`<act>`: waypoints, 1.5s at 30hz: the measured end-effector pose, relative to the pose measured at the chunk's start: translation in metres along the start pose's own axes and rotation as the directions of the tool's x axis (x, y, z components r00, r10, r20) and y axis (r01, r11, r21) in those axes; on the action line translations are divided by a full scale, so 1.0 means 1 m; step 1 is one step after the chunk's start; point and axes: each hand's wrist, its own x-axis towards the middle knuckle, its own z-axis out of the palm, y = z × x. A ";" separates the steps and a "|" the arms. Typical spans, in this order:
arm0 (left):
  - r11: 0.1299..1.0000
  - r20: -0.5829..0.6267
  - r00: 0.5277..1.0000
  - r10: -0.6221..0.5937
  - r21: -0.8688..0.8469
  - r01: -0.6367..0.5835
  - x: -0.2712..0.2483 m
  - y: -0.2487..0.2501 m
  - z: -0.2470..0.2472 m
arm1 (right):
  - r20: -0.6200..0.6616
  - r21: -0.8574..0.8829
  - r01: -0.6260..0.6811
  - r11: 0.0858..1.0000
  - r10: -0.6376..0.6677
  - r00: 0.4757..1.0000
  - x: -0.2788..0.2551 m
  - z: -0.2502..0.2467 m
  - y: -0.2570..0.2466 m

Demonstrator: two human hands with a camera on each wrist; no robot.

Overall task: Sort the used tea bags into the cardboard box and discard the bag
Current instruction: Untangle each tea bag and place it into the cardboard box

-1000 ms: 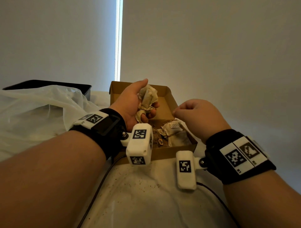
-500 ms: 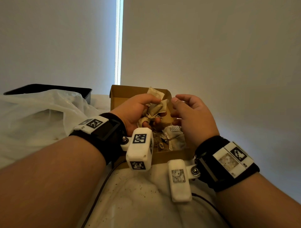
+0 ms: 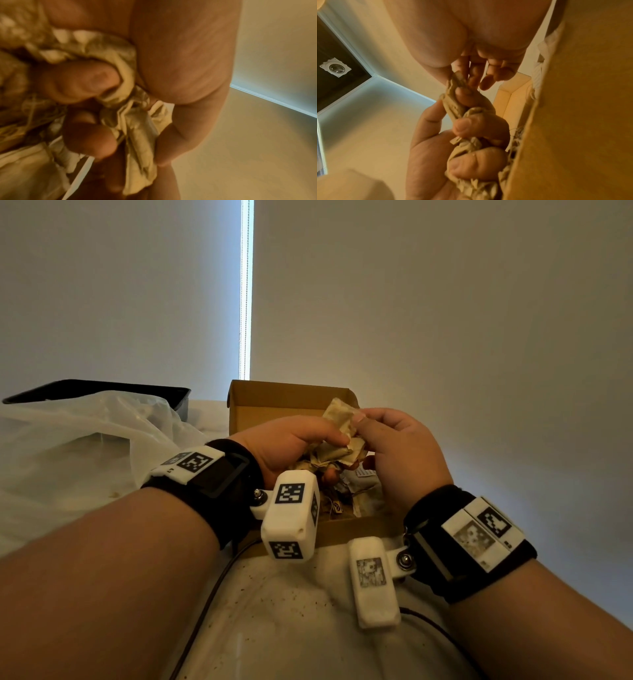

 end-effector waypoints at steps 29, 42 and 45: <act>0.993 -0.301 0.950 0.084 0.101 -0.056 0.003 -0.004 0.005 | 0.028 0.048 0.033 0.998 -0.034 0.999 0.008 -0.014 0.000; 0.982 -0.397 0.899 0.185 0.030 -0.188 0.012 -0.006 -0.001 | 0.056 0.102 -0.076 0.992 0.071 0.996 0.013 -0.015 0.004; 0.980 -0.380 0.906 0.186 0.011 -0.197 0.014 -0.006 0.001 | 0.054 0.044 -0.032 0.999 0.029 0.998 0.011 -0.012 0.005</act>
